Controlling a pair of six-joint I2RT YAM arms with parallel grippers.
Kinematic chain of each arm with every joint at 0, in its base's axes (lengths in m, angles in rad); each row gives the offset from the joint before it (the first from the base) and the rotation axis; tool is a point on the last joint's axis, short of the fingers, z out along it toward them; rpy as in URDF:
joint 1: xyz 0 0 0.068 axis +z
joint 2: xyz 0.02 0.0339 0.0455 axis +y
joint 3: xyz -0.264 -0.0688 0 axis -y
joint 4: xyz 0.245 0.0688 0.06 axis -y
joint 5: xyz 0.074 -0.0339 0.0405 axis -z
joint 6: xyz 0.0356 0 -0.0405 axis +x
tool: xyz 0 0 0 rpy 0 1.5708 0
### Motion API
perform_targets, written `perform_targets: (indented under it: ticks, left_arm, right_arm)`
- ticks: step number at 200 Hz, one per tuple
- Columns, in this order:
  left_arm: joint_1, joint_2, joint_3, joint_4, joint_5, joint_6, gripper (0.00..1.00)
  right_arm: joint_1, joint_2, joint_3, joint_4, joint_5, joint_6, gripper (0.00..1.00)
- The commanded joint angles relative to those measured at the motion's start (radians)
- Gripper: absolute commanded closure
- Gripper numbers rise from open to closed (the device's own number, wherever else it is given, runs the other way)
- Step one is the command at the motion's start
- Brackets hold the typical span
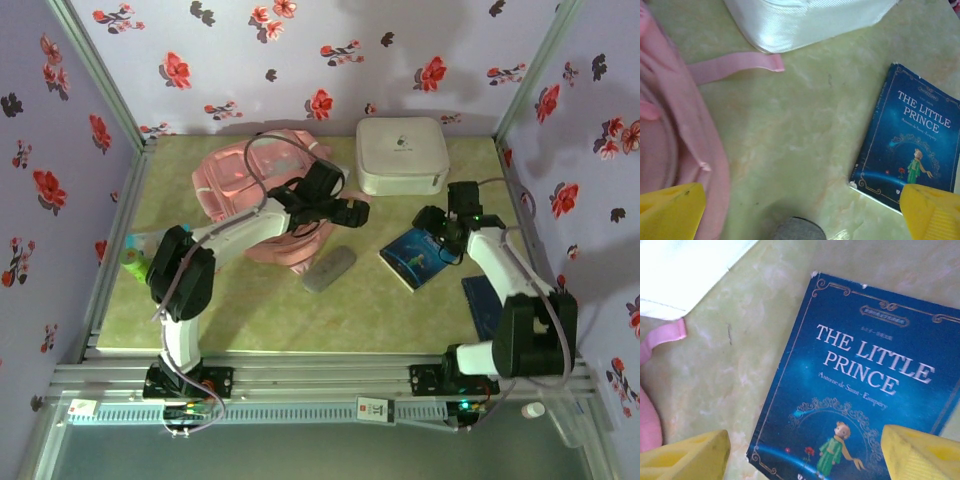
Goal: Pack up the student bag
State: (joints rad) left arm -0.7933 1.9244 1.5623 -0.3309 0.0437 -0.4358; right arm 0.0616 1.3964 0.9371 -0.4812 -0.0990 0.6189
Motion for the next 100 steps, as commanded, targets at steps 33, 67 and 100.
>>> perform_targets:
  ticks: [33,67,100]
  left_arm:
    - [0.009,0.004,0.026,-0.043,0.004,-0.017,0.0]
    - [0.016,-0.007,0.009,-0.046,0.002,-0.017,0.0]
    - [0.023,-0.006,0.009,-0.05,-0.001,-0.021,0.0]
  right_arm:
    - [0.016,0.239,0.133,0.037,-0.077,-0.04,0.27]
    - [0.04,0.303,0.128,0.042,-0.092,-0.036,0.27]
    - [0.083,0.333,0.092,0.05,-0.112,-0.033,0.29]
